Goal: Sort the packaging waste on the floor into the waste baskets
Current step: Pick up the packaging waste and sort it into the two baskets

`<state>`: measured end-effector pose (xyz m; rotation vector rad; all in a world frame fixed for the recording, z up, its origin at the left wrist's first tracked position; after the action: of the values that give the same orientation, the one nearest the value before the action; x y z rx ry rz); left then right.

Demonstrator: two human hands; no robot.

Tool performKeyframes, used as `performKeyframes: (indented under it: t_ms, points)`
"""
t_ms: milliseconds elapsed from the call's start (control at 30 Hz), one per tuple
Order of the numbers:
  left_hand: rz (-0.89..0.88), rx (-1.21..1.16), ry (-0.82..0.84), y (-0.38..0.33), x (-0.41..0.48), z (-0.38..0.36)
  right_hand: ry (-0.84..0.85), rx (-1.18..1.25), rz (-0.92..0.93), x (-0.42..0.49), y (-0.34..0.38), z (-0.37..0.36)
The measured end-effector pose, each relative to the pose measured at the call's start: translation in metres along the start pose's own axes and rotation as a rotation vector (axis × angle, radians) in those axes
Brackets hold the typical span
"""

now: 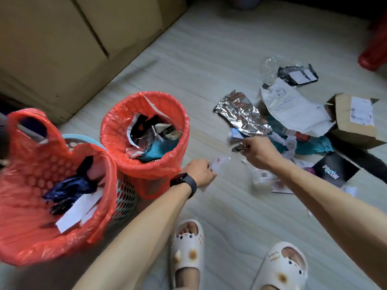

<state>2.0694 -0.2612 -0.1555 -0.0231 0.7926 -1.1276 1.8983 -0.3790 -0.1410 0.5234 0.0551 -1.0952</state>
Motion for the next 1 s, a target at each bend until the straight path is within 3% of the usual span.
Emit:
performKeyframes:
  t_ms: [200,333,500,667,767,867,1000]
  points:
    - [-0.135,-0.085,-0.184,-0.001,-0.088,0.078,-0.168,0.243,0.006,-0.034,0.089,0.074]
    - [-0.138,-0.158,-0.313,0.041,-0.134,0.128,-0.148,0.348,0.022,-0.045,0.142,0.074]
    - [0.032,-0.187,-0.577,0.137,-0.182,0.184,-0.095,0.342,0.078,-0.041,0.203,0.053]
    - [0.208,-0.124,-0.761,0.226,-0.205,0.188,-0.2,0.323,0.01,-0.011,0.241,0.029]
    - [0.365,-0.016,-0.727,0.263,-0.207,0.177,-0.287,0.357,-0.035,0.016,0.261,0.018]
    - [0.467,-0.016,-0.574,0.288,-0.204,0.156,-0.369,0.39,-0.04,0.027,0.271,0.01]
    - [0.46,-0.039,-0.305,0.295,-0.199,0.129,-0.185,0.449,0.082,0.021,0.282,-0.002]
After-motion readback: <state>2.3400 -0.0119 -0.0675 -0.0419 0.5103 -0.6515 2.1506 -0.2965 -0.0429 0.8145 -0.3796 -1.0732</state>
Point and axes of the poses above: each hand's wrist, its own x-axis towards the middle knuckle, its own z-axis out of the back of the hand, y = z × x, the point moved 3 cm from there along x, towards the middle knuckle, and after that the axes turned 2 degrees about -x, right-handed, at the moved point
